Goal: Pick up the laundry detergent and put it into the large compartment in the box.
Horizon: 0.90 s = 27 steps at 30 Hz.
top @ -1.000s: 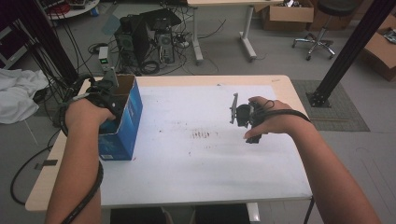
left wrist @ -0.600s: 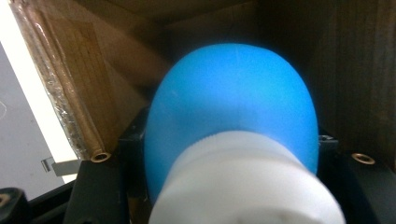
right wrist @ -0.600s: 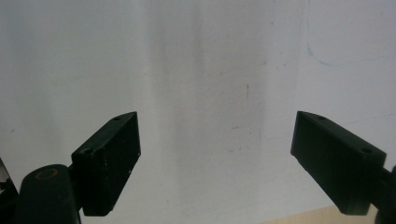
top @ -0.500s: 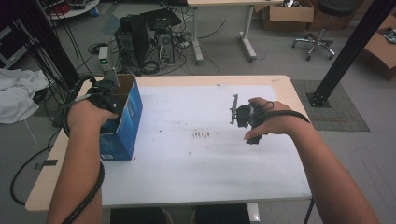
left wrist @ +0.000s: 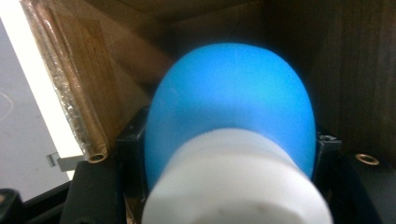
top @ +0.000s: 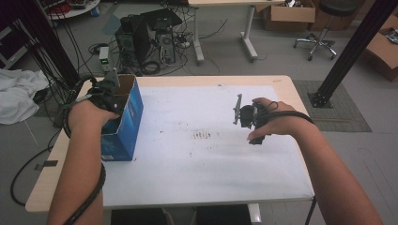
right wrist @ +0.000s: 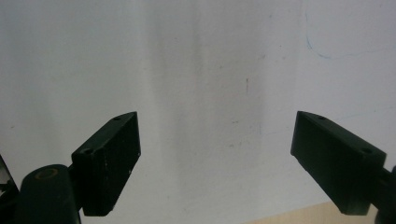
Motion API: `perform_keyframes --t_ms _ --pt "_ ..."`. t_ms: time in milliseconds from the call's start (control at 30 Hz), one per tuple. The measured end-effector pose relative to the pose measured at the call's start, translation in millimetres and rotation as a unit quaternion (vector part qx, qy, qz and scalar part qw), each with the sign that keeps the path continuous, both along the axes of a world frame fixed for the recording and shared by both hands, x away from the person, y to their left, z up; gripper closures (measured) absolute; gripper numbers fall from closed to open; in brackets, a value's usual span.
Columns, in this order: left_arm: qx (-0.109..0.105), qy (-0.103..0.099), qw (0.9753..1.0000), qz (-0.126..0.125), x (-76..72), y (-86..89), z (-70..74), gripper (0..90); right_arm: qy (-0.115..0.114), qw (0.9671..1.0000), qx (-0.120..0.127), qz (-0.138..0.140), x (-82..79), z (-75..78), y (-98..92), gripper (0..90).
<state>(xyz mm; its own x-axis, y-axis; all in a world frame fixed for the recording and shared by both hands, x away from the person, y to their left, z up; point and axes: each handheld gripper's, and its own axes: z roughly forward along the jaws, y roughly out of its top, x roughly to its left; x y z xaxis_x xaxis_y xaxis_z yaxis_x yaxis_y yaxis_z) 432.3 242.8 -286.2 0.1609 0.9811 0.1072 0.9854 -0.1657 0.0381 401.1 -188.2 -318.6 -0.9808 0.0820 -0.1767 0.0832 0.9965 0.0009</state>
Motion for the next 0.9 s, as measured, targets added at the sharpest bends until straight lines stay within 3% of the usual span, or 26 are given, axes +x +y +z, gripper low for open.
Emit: perform_keyframes --t_ms 900 --pt "0.012 -0.008 0.9998 -0.01 -5.1 -5.6 13.6 27.6 -0.003 1.0 0.002 0.003 -2.1 2.5 0.7 15.9"
